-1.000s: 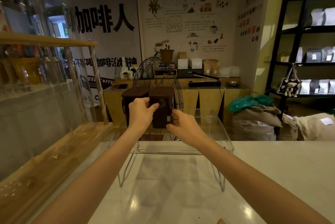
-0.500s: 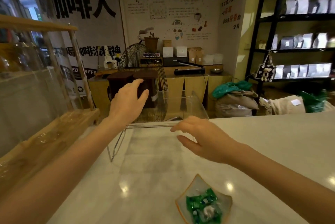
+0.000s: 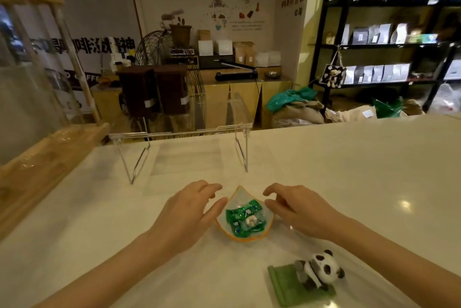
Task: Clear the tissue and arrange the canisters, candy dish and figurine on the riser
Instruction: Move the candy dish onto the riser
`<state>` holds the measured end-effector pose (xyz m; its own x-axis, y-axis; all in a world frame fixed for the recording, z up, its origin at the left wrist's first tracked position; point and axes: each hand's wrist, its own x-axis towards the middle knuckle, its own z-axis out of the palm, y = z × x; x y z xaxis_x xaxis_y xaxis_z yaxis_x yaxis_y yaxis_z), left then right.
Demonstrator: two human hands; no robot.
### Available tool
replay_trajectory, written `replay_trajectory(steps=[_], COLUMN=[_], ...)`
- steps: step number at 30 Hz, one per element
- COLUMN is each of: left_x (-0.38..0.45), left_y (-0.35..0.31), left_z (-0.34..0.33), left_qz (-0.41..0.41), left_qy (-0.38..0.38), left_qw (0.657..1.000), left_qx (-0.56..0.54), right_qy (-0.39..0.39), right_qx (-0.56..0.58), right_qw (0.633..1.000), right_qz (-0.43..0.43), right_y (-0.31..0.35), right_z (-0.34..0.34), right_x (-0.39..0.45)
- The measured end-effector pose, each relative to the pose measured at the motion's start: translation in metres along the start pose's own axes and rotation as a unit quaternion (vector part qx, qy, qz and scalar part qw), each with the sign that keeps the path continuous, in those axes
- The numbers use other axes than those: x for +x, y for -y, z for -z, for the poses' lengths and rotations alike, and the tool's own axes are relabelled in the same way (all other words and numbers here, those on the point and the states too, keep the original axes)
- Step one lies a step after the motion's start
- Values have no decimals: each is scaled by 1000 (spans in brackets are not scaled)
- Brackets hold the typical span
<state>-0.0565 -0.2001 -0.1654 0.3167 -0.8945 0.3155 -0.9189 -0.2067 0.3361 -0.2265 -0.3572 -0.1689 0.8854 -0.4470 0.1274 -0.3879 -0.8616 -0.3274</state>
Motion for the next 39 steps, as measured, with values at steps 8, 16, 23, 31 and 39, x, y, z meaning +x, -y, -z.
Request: replay_trajectory(steps=[8, 16, 23, 31, 39], left_x=[-3, -3, 11, 50, 118], left_y=[-14, -12, -18, -23, -9], left_z=[-16, 2, 37, 69, 92], left_qz=[276, 315, 274, 209, 214], left_qy=[93, 144, 103, 13, -32], left_qw=[870, 777, 772, 767, 751], left_qx=[-397, -526, -565, -606, -624], right_qy=[-6, -23, -80, -166, -222], right_qx=[217, 270, 277, 293, 322], right_qw=[972, 957, 955, 941, 920], right_qz=[-90, -108, -75, -17, -28], right_y=[6, 7, 14, 23, 15], right_z=[-6, -2, 35, 84, 111], right_x=[-3, 6, 29, 78, 150])
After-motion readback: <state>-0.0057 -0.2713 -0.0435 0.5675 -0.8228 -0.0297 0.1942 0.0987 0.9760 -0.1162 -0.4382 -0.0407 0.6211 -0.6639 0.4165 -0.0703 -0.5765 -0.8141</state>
